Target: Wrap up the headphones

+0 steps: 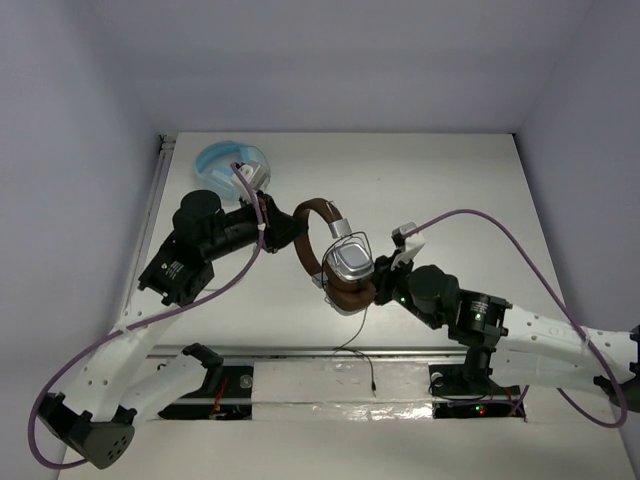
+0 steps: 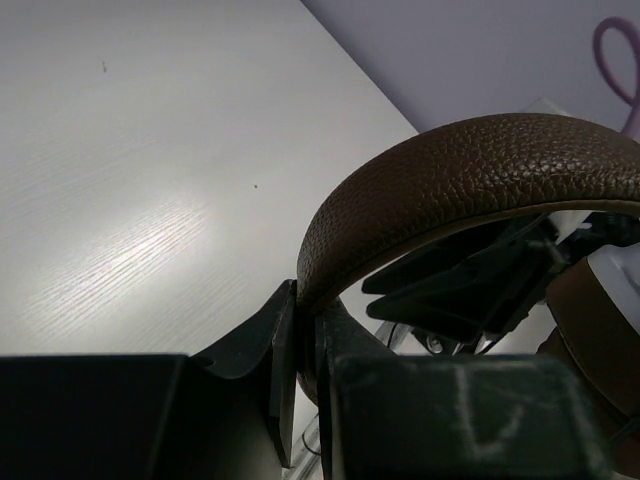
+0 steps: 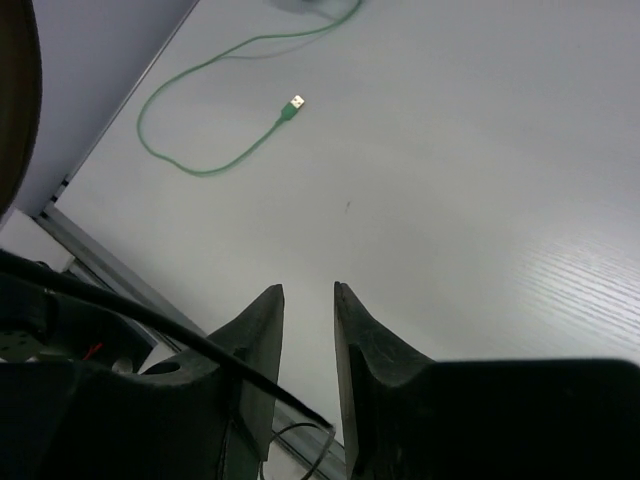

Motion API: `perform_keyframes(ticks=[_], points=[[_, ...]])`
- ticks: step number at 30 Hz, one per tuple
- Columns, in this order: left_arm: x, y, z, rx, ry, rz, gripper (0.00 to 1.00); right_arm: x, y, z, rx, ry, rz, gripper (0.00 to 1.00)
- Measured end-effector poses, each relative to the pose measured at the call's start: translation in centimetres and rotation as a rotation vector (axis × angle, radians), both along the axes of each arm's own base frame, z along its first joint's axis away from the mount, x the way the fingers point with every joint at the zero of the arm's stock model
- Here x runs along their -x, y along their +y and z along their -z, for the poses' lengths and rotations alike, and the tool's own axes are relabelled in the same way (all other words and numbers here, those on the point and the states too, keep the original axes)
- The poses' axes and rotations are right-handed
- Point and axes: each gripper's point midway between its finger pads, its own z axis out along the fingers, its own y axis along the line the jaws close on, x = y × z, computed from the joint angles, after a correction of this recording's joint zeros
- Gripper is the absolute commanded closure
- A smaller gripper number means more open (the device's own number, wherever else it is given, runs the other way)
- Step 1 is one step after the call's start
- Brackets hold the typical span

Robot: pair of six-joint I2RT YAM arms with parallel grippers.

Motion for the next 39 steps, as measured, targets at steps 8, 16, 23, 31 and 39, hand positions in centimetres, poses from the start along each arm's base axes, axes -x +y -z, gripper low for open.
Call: perform_keyframes(ticks=[8, 16, 23, 31, 39], points=[[0.1, -0.2, -0.9, 0.048, 0.022, -0.006, 1.00, 0.2, 2.8, 3.0, -0.027, 0.039, -0.056, 0.67], [-1.0, 0.7, -4.1, 0.126, -0.017, -0.114, 1.00, 0.5, 4.1, 5.9, -0.092, 0.085, -0.075, 0.60], [-1.8, 1.3, -5.5, 0.183, -0.029, -0.182, 1.00, 1.5, 5.4, 10.3, -0.086, 0.178, -0.112, 0.60], [-3.6, 2.7, -6.4, 0.231, -0.035, -0.316, 1.00, 2.7, 6.4, 11.4, -0.156, 0.250, -0.160, 0.56], [-4.2, 4.5, -8.0, 0.334, -0.069, -0.429, 1.00, 4.6, 6.3, 13.7, -0.161, 0.322, -0.186, 0.77]])
